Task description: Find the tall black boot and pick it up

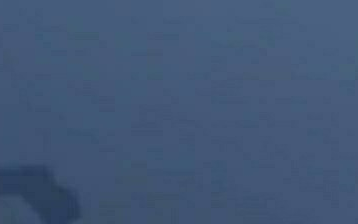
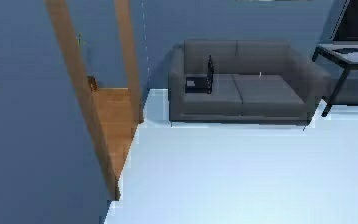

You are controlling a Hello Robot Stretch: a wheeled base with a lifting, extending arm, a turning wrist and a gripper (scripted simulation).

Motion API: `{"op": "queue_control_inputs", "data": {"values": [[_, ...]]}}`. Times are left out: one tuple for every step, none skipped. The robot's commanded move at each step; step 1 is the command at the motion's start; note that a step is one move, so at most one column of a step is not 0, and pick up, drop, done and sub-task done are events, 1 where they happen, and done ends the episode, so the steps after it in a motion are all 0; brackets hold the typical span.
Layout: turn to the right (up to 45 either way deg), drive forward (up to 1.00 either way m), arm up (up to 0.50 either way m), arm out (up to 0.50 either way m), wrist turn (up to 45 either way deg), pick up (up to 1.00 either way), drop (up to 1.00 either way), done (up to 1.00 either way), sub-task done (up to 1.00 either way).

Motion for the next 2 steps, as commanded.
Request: {"op": "queue_control_inputs", "data": {"values": [[-45.0, 0.0, 0.0, 0.0, 0.0, 0.0, 0.0, 0.0, 0.0], [-45.0, 0.0, 0.0, 0.0, 0.0, 0.0, 0.0, 0.0, 0.0]]}}
